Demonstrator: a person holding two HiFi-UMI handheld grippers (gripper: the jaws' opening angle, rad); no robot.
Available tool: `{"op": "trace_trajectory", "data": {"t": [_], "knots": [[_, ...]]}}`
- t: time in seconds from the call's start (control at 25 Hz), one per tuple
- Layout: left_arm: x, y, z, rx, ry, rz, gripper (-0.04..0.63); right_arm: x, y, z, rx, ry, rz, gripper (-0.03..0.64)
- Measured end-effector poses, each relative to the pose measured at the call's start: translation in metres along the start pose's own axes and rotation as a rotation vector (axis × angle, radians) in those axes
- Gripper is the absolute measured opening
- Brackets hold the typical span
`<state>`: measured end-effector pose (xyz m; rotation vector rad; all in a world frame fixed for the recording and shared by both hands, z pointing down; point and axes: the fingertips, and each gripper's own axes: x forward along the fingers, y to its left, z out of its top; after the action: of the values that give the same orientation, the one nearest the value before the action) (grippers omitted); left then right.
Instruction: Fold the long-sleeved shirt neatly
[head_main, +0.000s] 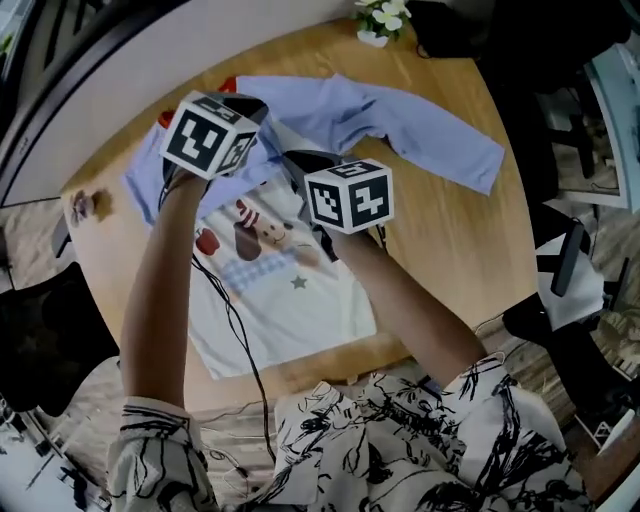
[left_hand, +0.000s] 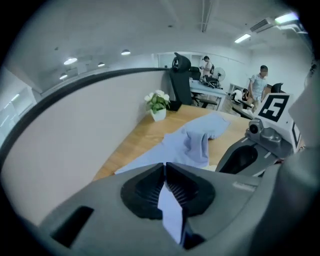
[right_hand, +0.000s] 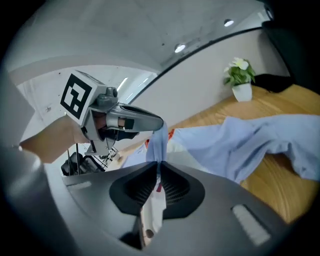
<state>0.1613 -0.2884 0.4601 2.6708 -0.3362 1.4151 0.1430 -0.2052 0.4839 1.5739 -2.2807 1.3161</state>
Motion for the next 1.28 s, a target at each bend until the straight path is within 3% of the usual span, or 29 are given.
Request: {"op": "trace_trajectory", "data": {"t": [0.28,0.44,0.68,0.76,0.8,0.88,1.08,1.2,1.28], "knots": [[0.077,-0.014,-0.020,-0.035,0.150,-0.070,0.023,0.014,-0.046,-0.035,0.164,0.054,-0.059,0.035],[0.103,-0.019,-0.024,-0.096,0.172,-0.085,0.025,0.009,-0.062,-0.042,0.208,0.060,-0.083,0.052],[0.111,-0.022,-0.021,-0.148,0.157,-0.065,0.028,-0.020,-0.073,-0.037,0.173,0.006,-0.100,0.121],[0.113,-0.024,-0.016,-0.172,0.118,-0.070,0.039,-0.032,-0.076,-0.031,0.160,-0.018,-0.110,0.143],[0.116,-0.025,-0.010,-0.195,0.075,-0.083,0.096,-0.038,-0.079,-0.028,0.146,-0.030,-0.118,0.167],[0.120,-0.030,0.005,-0.218,-0.024,-0.108,0.294,-0.049,-0.085,-0.020,0.096,-0.058,-0.142,0.209],[0.097,-0.058,0.052,-0.057,-0.215,-0.018,0.365,-0.110,-0.106,0.014,-0.121,-0.179,-0.198,0.250],[0.078,-0.104,0.087,0.015,-0.337,0.001,0.382,-0.166,-0.129,0.038,-0.332,-0.231,-0.227,0.262],[0.075,-0.148,0.105,0.072,-0.369,-0.014,0.387,-0.200,-0.149,0.046,-0.457,-0.213,-0.240,0.289]]}}
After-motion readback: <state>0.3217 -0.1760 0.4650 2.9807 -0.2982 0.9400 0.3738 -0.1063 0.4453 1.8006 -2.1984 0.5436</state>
